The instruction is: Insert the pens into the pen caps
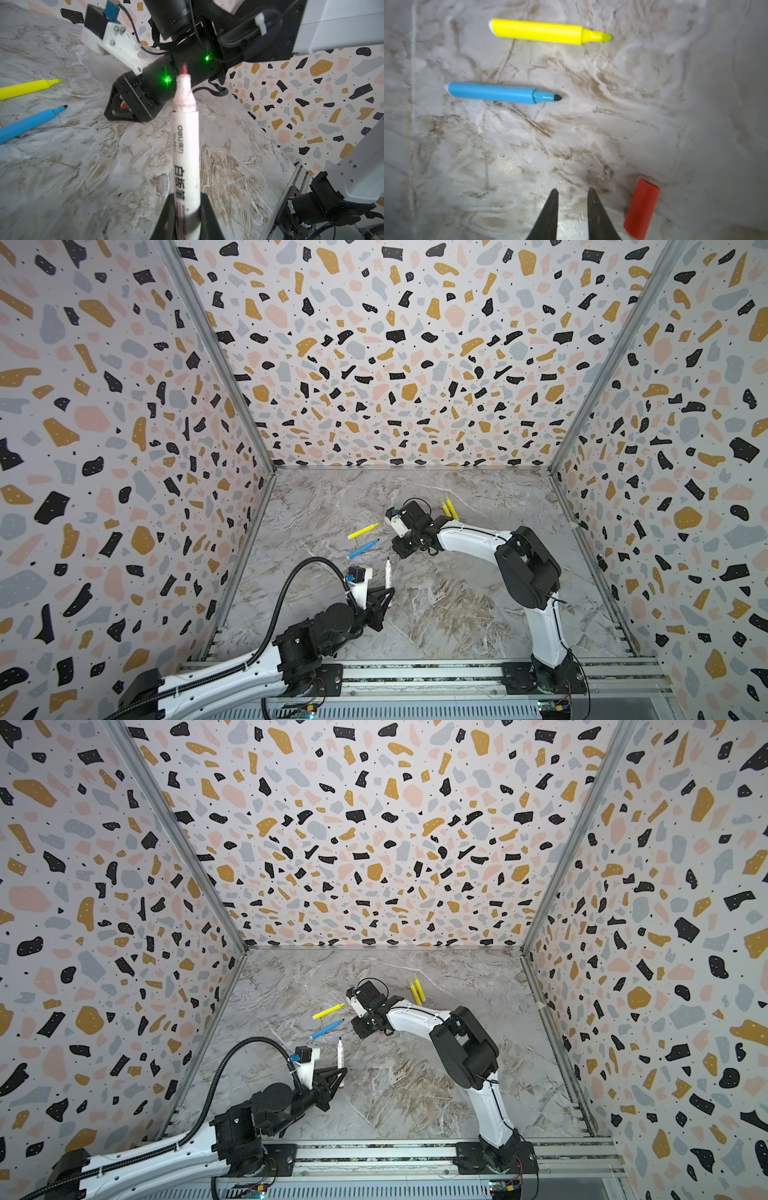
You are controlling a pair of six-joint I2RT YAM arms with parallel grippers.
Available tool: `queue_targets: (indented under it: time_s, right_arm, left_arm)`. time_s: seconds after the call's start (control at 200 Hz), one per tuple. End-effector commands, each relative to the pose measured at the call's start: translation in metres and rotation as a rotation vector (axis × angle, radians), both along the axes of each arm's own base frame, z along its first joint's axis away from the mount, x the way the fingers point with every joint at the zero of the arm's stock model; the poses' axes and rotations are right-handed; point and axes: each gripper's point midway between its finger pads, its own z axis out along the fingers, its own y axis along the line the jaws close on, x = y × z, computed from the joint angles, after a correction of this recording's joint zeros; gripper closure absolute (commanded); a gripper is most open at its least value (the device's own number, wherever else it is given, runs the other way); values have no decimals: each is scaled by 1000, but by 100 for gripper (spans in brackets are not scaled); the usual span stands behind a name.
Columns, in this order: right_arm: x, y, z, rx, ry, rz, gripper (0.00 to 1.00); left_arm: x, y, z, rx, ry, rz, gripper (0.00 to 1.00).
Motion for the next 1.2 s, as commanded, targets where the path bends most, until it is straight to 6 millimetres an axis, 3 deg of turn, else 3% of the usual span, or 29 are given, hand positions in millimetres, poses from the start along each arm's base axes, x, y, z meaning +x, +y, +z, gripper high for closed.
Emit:
queue_targets:
  time_s: [0.0, 0.38, 0.721, 1.196]
  right_arm:
    - [6, 1, 11, 2, -4, -26, 74]
    - [19, -23, -10, -83, 6, -119, 74]
    - [15, -43, -10, -108, 3, -149, 74]
    - [27, -80, -3, -134, -19, -244, 74]
  left_arm:
    - [3, 1, 10, -29, -18, 21, 100]
    - [4, 2, 9, -22, -20, 26, 100]
    - [5, 1, 9, -21, -23, 29, 100]
    - [5, 3, 7, -21, -22, 35, 100]
